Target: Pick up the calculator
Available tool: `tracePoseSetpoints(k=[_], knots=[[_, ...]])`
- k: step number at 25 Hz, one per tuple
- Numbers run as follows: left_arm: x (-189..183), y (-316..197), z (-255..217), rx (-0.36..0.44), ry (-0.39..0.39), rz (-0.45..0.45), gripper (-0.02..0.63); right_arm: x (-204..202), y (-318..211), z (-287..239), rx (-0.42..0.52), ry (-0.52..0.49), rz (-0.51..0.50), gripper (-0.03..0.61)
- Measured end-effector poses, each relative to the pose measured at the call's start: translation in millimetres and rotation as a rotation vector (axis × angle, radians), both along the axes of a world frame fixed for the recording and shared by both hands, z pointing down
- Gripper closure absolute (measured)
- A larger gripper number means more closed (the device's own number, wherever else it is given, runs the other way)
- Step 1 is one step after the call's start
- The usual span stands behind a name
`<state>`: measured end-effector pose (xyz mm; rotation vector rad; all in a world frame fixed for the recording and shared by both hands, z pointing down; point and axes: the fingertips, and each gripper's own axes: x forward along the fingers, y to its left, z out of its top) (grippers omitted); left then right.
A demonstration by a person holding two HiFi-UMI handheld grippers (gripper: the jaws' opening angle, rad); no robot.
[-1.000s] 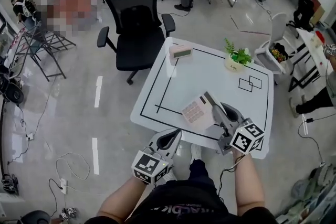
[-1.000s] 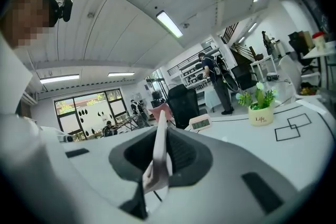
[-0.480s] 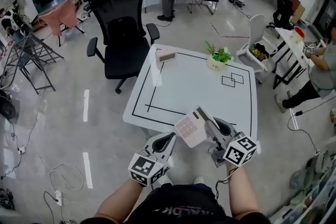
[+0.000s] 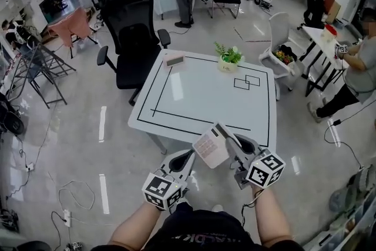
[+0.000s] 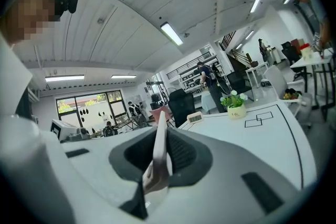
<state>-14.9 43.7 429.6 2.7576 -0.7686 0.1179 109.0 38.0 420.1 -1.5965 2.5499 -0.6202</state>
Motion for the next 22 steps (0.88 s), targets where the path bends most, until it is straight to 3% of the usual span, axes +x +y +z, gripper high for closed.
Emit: tracePoseSetpoints(k=[13,22], knots=[[27,133,-1,0.040,-0.063,-0.172,0.612,26,110,5,0.035,-0.062,-0.142,0.526],[26,161,-5,0.044,-0.064,-0.204,0.612,22,138,6,0.034,-0.082,-0.164,0.526]])
